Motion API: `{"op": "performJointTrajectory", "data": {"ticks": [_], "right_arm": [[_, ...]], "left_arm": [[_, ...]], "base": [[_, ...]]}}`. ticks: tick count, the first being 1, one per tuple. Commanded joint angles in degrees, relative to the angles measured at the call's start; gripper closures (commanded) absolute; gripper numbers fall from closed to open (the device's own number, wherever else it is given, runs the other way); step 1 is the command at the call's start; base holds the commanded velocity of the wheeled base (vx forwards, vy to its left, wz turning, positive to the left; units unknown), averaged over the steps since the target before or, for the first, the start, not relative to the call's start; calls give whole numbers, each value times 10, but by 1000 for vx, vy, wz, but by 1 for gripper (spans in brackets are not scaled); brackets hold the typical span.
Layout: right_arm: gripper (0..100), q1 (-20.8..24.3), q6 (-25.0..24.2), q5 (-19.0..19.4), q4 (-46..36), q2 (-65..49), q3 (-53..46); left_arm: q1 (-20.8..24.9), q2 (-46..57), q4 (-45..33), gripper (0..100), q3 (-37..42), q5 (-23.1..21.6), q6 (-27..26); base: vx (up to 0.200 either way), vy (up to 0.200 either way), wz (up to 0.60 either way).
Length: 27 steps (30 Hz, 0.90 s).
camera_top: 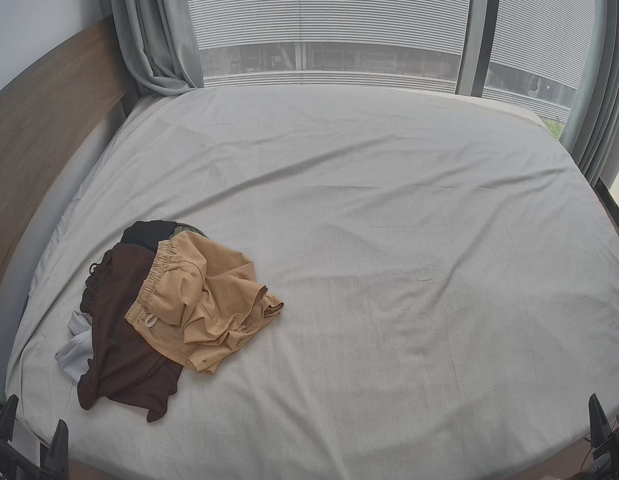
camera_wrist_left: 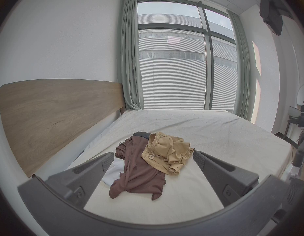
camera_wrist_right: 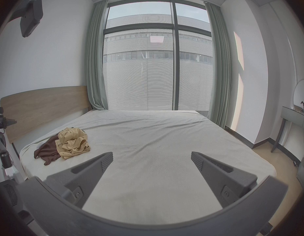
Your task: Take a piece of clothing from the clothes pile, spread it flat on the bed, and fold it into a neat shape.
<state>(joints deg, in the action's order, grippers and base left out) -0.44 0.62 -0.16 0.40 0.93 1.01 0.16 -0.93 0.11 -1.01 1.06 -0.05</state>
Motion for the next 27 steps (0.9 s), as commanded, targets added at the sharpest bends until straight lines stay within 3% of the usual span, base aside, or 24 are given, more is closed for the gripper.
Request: {"op": "performJointTrajectory", "data": {"ticks": [1, 3, 9, 12, 16, 22, 27], "right_arm": [[0, 0, -2, 0, 0, -8, -10], [0, 0, -2, 0, 0, -8, -10], [0, 2, -1, 0, 0, -8, -10], [0, 2, 0, 2, -1, -8, -10], [0, 2, 0, 2, -1, -8, -10], [0, 3, -4, 2, -1, -8, -10], [0, 3, -4, 2, -1, -8, -10]], "left_arm": [[-1, 9, 9, 0, -1, 3, 3], [-3, -5, 25, 0, -47, 6, 1], [38, -81, 35, 0, -48, 0, 12], [79, -129, 45, 0, -83, -1, 60], [92, -236, 50, 0, -148, -5, 137], [91, -412, 101, 0, -236, -26, 141], [90, -497, 147, 0, -268, -34, 140]], "base": [[0, 0, 0], [0, 0, 0], [0, 0, 0], [0, 0, 0], [0, 0, 0], [0, 0, 0], [0, 0, 0]]}}
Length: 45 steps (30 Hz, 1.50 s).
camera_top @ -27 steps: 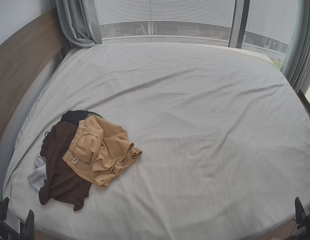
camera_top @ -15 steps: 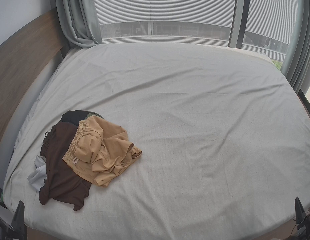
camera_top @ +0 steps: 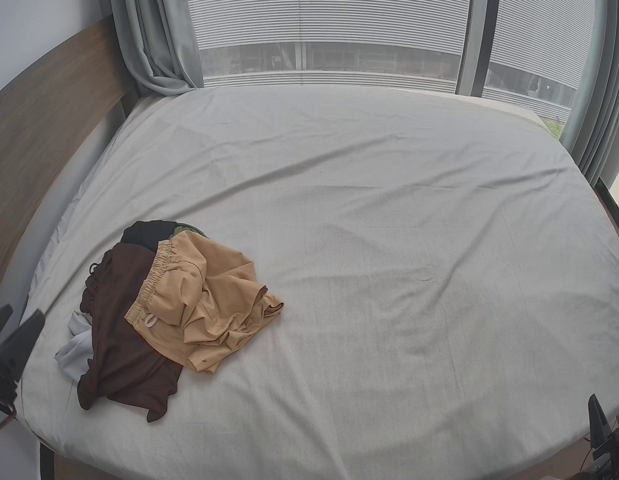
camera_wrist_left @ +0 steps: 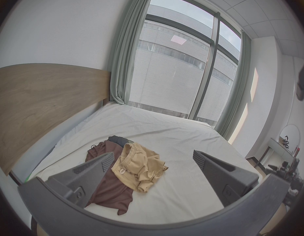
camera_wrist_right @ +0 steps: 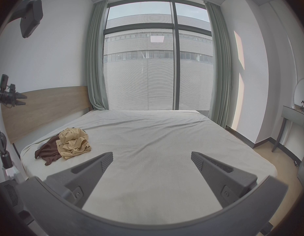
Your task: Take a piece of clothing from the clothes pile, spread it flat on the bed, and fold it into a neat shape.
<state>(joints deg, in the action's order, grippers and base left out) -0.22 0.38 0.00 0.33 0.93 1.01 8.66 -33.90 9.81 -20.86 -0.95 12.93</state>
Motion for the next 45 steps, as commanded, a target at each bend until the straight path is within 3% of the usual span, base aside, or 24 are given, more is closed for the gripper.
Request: {"op": "performJointTrajectory", "data": {"ticks": [1, 14, 26, 34, 45], "right_arm": [[0, 0, -1, -1, 0, -8, -10], [0, 0, -1, -1, 0, -9, -10], [0, 0, -1, -1, 0, -9, -10], [0, 0, -1, -1, 0, -9, -10], [0, 0, -1, -1, 0, -9, -10]], "left_arm": [[5, -202, 66, 0, -84, -18, 10], [0, -348, 87, 0, -172, -88, 12], [-26, -407, 93, 0, -176, -119, 46], [-84, -484, 151, 0, -169, -189, 50], [-116, -604, 251, 0, -171, -219, 80]], "base": [[0, 0, 0], [0, 0, 0], [0, 0, 0], [0, 0, 0], [0, 0, 0]]}}
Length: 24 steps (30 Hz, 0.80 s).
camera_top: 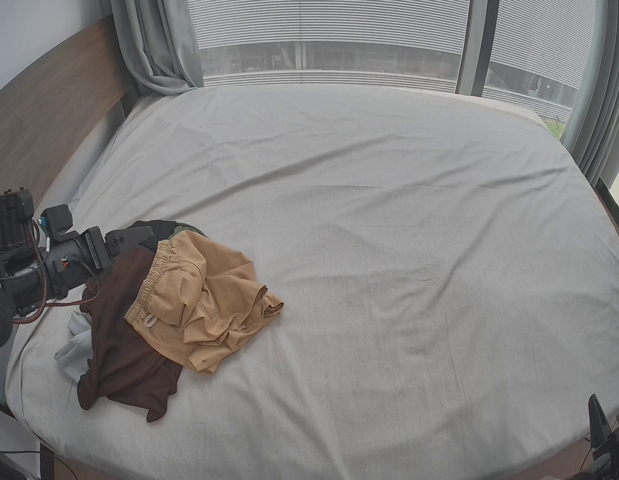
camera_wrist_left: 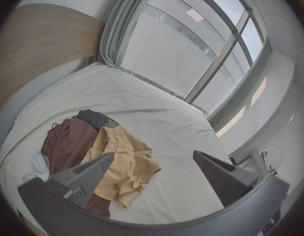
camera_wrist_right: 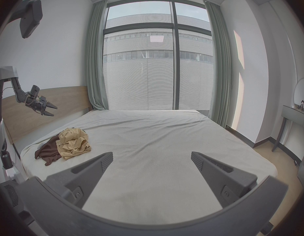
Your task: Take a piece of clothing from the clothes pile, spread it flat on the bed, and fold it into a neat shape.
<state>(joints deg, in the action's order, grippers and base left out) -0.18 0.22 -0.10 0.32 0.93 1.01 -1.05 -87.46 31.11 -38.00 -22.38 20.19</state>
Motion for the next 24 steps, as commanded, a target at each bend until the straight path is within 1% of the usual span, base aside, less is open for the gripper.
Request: {"op": "performJointTrajectory", "data": {"ticks": [1, 5, 13, 18, 24], "right_arm": [[0, 0, 0, 0, 0, -9, -10], [0, 0, 0, 0, 0, -8, -10], [0, 0, 0, 0, 0, -9, -10], [0, 0, 0, 0, 0, -8, -10], [0, 0, 0, 0, 0, -8, -10]], "left_arm": [[-22, -80, 54, 0, 2, -6, 7], [-33, -118, 91, 0, 1, -6, 10], [-47, -157, 97, 0, -4, -12, 8], [-72, -190, 120, 0, -16, -52, 8], [-84, -222, 123, 0, -39, -68, 7]], "base": [[0, 0, 0], [0, 0, 0], [0, 0, 0], [0, 0, 0], [0, 0, 0]]}}
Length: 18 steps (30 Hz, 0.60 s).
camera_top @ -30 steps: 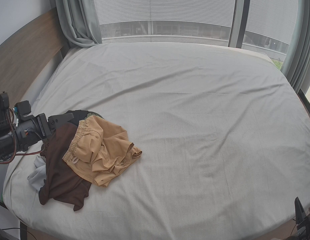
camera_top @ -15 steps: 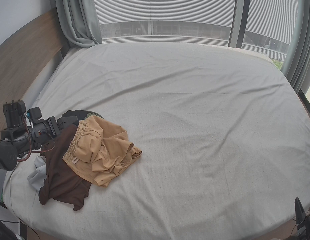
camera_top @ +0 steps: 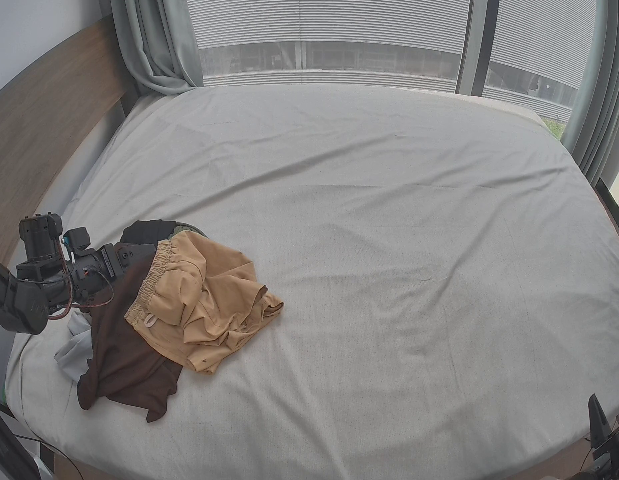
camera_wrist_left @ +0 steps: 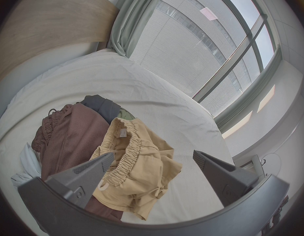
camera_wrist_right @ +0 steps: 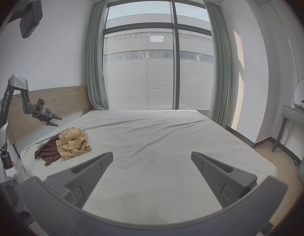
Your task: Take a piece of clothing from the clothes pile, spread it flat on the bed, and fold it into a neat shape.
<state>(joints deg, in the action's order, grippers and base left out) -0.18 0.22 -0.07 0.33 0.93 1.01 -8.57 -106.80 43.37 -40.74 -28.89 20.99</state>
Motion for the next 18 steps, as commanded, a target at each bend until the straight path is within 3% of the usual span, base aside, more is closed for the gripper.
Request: {"op": "performJointTrajectory", "data": {"ticks": [1, 7, 18], "right_arm": [[0, 0, 0, 0, 0, -8, -10], [0, 0, 0, 0, 0, -9, -10], [0, 0, 0, 0, 0, -8, -10]], "left_arm": [[-9, -39, 0, 0, -21, -11, -1], [-7, -59, 1, 0, -35, -44, -3], [1, -114, 1, 0, -87, -54, -3]], "base": [[0, 0, 0], [0, 0, 0], [0, 0, 0]]}}
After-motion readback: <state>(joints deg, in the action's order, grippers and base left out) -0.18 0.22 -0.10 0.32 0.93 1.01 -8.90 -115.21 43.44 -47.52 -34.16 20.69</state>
